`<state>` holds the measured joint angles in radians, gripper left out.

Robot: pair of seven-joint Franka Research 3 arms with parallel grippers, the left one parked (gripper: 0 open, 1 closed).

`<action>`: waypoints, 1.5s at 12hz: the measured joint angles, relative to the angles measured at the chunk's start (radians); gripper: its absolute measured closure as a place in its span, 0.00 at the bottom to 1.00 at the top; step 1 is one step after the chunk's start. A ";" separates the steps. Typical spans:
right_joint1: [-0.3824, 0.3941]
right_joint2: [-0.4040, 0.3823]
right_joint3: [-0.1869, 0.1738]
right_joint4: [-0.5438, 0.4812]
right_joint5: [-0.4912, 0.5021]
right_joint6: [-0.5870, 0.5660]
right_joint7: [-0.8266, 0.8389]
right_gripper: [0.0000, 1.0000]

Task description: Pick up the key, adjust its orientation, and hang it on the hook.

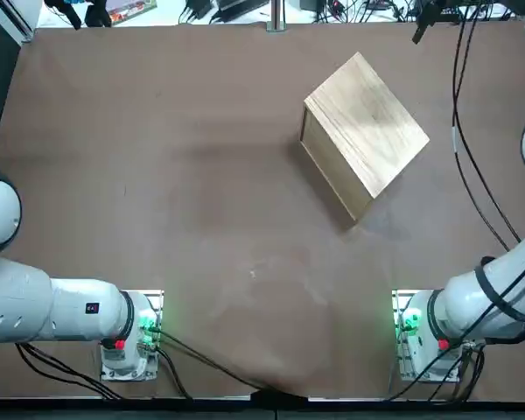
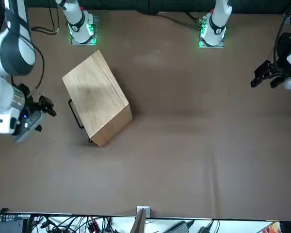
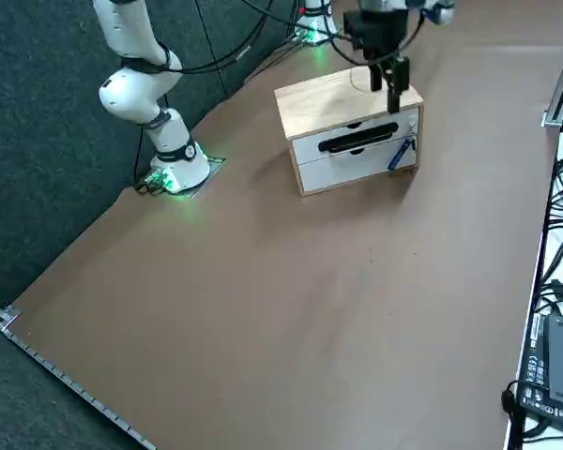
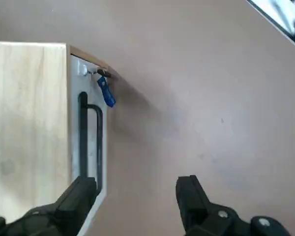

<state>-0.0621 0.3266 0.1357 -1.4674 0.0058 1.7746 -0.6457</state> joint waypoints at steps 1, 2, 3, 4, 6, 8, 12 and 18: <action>-0.002 -0.044 -0.007 0.000 0.000 -0.056 0.099 0.00; -0.004 -0.066 -0.009 0.000 0.000 -0.085 0.157 0.00; -0.006 -0.089 -0.010 0.000 0.000 -0.112 0.215 0.00; -0.009 -0.110 -0.011 0.000 0.000 -0.137 0.271 0.00; -0.010 -0.149 -0.012 -0.001 -0.001 -0.168 0.385 0.00; -0.010 -0.183 -0.013 -0.001 -0.005 -0.190 0.490 0.00; 0.026 -0.236 -0.054 -0.002 -0.022 -0.238 0.618 0.00; 0.050 -0.313 -0.117 -0.107 -0.022 -0.200 0.636 0.00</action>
<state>-0.0118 0.0134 0.0186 -1.5741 -0.0160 1.5749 -0.0098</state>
